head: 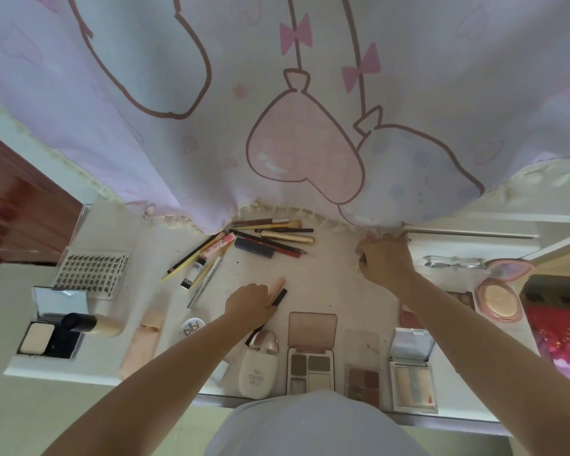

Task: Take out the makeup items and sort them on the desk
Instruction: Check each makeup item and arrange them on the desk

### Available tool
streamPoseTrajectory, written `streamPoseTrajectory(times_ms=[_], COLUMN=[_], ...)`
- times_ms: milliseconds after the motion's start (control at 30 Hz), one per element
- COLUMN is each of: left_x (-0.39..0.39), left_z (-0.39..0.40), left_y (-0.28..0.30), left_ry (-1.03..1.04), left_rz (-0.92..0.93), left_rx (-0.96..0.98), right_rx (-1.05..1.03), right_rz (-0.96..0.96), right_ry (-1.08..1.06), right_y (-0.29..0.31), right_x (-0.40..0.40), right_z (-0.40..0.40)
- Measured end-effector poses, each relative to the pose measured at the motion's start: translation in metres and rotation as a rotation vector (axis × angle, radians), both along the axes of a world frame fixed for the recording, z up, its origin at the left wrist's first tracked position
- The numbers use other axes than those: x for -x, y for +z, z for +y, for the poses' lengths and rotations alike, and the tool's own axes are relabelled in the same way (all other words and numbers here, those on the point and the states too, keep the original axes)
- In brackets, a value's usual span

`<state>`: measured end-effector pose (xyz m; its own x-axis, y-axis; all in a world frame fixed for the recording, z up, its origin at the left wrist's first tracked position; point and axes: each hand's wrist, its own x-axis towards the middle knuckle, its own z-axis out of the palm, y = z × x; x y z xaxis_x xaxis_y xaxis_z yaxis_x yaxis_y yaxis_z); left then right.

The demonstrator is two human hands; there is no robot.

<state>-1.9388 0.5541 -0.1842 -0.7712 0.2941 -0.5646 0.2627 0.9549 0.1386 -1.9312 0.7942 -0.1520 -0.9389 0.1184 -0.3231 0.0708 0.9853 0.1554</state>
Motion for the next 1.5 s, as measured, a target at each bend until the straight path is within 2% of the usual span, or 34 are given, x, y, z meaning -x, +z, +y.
streamPoseTrajectory(times_ms=[100, 233, 300, 400, 467, 567, 600, 667, 833, 933, 967, 1033, 1167, 1267, 1333, 1433, 1500], left_x=[0.0, 0.0, -0.001, 0.003, 0.009, 0.018, 0.021, 0.027, 0.035, 0.041, 0.043, 0.045, 0.049, 0.055, 0.057, 0.057, 0.054], left_z=[0.002, 0.003, 0.003, 0.003, 0.003, 0.003, 0.003, 0.003, 0.02, 0.038, 0.044, 0.056, 0.066, 0.064, 0.062, 0.058, 0.059], left_y=[-0.006, -0.013, -0.013, -0.008, 0.004, 0.033, 0.044, 0.062, 0.097, 0.114, 0.12, 0.13, 0.145, 0.156, 0.161, 0.164, 0.165], left_ry=[-0.004, 0.033, 0.054, 0.151, 0.296, 0.671, 0.734, 0.764, 0.6, 0.577, 0.574, 0.532, 0.603, 0.583, 0.463, 0.08, -0.134], left_rz=[0.02, 0.012, 0.001, -0.013, -0.072, -0.371, -0.467, -0.572, -0.67, -0.591, -0.549, -0.48, -0.483, -0.342, -0.199, 0.141, 0.291], left_rx=[-0.002, -0.006, -0.017, -0.097, -0.242, -0.775, -0.948, -1.147, -1.34, -1.441, -1.445, -1.434, -1.506, -1.411, -1.265, -0.942, -0.783], right_rx=[-0.005, -0.006, 0.04, 0.18, 0.374, 0.63, 0.727, 0.884, 1.051, 1.424, 1.542, 1.624, 1.47, 1.423, 1.372, 1.287, 1.24], right_rz=[0.027, 0.233, 0.347, 0.363, 0.287, 0.174, 0.16, 0.154, 0.131, 0.053, 0.059, 0.15, 0.272, 0.241, 0.185, 0.177, 0.205], right_ry=[0.028, 0.092, 0.122, 0.15, 0.084, 0.014, -0.01, -0.05, -0.186, -0.499, -0.572, -0.621, -0.616, -0.535, -0.467, -0.421, -0.432], right_y=[0.003, 0.01, 0.01, 0.016, 0.021, 0.024, 0.024, 0.028, 0.045, 0.068, 0.075, 0.09, 0.114, 0.134, 0.145, 0.154, 0.154], right_x=[-0.002, -0.006, -0.009, -0.011, -0.011, -0.013, -0.014, -0.015, -0.014, -0.008, -0.007, -0.005, -0.003, -0.001, -0.001, 0.001, 0.002], right_z=[0.0, -0.006, -0.009, -0.02, -0.028, -0.04, -0.044, -0.049, -0.053, -0.053, -0.052, -0.047, -0.033, -0.019, -0.012, -0.01, -0.013])
